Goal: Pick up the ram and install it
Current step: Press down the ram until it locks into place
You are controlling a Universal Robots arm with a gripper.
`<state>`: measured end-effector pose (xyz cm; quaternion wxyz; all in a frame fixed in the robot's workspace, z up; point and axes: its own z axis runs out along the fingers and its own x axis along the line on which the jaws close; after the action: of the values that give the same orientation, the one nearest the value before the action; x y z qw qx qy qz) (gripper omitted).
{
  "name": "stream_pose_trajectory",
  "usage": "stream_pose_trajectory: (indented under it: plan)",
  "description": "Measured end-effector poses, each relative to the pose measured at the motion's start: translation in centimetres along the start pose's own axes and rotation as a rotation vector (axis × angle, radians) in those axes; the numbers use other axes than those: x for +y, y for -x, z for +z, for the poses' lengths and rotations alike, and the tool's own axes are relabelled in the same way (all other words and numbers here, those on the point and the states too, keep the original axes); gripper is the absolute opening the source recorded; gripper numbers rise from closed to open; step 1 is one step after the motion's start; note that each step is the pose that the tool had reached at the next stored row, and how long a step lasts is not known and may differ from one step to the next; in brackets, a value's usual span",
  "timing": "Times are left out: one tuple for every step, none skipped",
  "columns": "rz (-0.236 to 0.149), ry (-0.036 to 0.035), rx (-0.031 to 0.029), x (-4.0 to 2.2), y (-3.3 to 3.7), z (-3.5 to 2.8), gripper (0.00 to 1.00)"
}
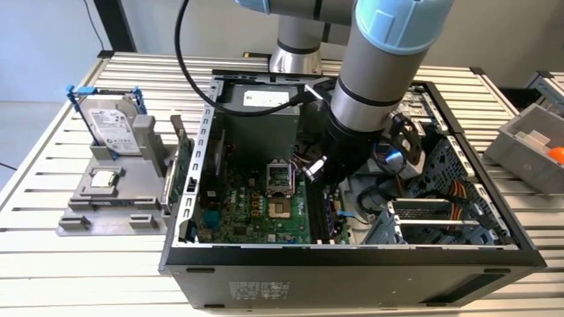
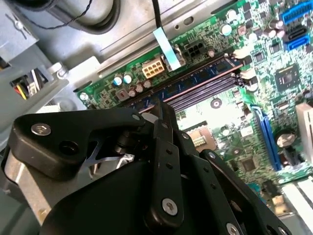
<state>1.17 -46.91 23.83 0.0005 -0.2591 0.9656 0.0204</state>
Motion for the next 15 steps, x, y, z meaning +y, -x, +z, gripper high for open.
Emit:
stream_pose_trajectory:
  plan:
    - [-0.013, 0.0001, 0.0006, -0.01, 0.01, 0.00, 0.00]
    - [-0.025, 0.0003, 0.0010, -0.01, 0.02, 0.00, 0.00]
    - [-0.037, 0.0005, 0.0015, -0.02, 0.03, 0.00, 0.00]
    - [-0.048, 0.0006, 0.0020, -0.02, 0.03, 0.00, 0.00]
    - [-0.059, 0.0008, 0.0023, -0.01, 0.03, 0.01, 0.00]
    - [-0.071, 0.0009, 0.0027, -0.02, 0.04, 0.01, 0.00]
    - [-0.081, 0.0013, 0.0030, -0.03, 0.06, 0.01, 0.00]
    - [-0.094, 0.0015, 0.0035, -0.03, 0.06, 0.01, 0.00]
    - [-0.105, 0.0017, 0.0039, -0.03, 0.06, 0.01, 0.00]
    - [-0.117, 0.0018, 0.0044, -0.04, 0.07, 0.00, 0.00]
    - [-0.130, 0.0019, 0.0049, -0.04, 0.07, 0.00, 0.00]
    - [-0.142, 0.0021, 0.0052, -0.04, 0.07, 0.01, 0.00]
    - [-0.154, 0.0022, 0.0057, -0.04, 0.08, 0.01, 0.00]
    - [-0.166, 0.0024, 0.0061, -0.04, 0.08, 0.01, 0.00]
    - [-0.178, 0.0025, 0.0066, -0.05, 0.09, 0.01, 0.00]
